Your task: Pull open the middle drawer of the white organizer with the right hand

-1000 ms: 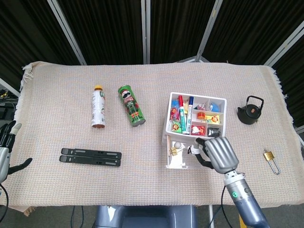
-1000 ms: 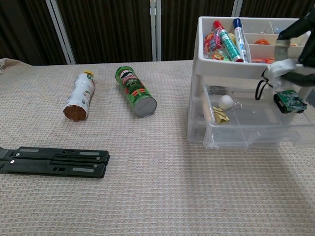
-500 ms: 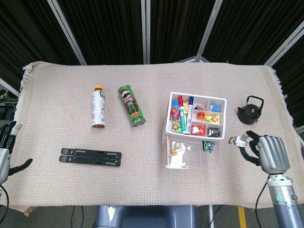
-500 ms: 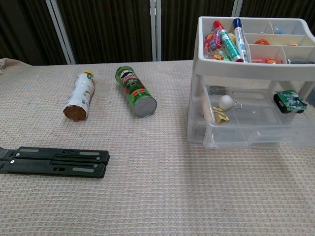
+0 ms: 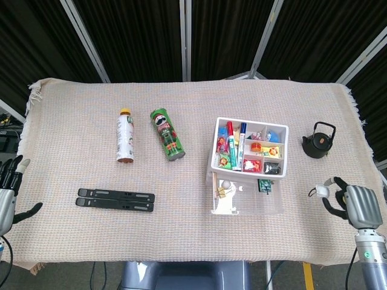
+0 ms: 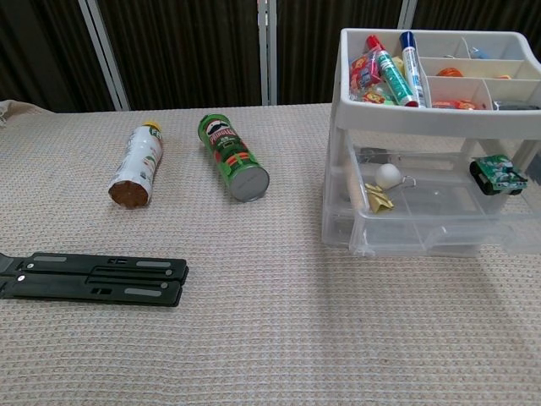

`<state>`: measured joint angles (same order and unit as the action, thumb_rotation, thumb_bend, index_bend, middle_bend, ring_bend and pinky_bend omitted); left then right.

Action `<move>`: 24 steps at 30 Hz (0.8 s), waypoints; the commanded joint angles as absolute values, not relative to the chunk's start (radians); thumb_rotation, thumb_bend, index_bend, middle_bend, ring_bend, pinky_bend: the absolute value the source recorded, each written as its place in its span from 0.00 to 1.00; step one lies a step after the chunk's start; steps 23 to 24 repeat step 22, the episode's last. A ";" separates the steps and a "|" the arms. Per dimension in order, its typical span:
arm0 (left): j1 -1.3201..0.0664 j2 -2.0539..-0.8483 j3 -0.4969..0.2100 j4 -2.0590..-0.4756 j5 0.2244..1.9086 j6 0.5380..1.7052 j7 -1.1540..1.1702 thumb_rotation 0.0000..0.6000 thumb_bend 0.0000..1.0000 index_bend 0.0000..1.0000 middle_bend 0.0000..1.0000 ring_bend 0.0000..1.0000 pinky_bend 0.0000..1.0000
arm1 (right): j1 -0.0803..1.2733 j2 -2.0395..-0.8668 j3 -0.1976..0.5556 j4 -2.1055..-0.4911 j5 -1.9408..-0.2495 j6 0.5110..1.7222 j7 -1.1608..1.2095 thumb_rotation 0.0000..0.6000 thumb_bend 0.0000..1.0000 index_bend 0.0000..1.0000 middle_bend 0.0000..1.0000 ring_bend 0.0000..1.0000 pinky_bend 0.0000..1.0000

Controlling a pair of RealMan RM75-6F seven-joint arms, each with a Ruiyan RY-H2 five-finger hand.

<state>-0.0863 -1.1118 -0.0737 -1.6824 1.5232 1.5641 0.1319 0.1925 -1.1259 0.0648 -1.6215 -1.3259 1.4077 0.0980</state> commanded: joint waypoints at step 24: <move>-0.098 -1.125 -0.070 -1.649 1.512 1.531 0.115 1.00 0.01 0.00 0.00 0.00 0.00 | 0.146 -1.138 0.048 -1.523 -1.568 1.555 0.079 1.00 0.10 0.00 0.00 0.00 0.00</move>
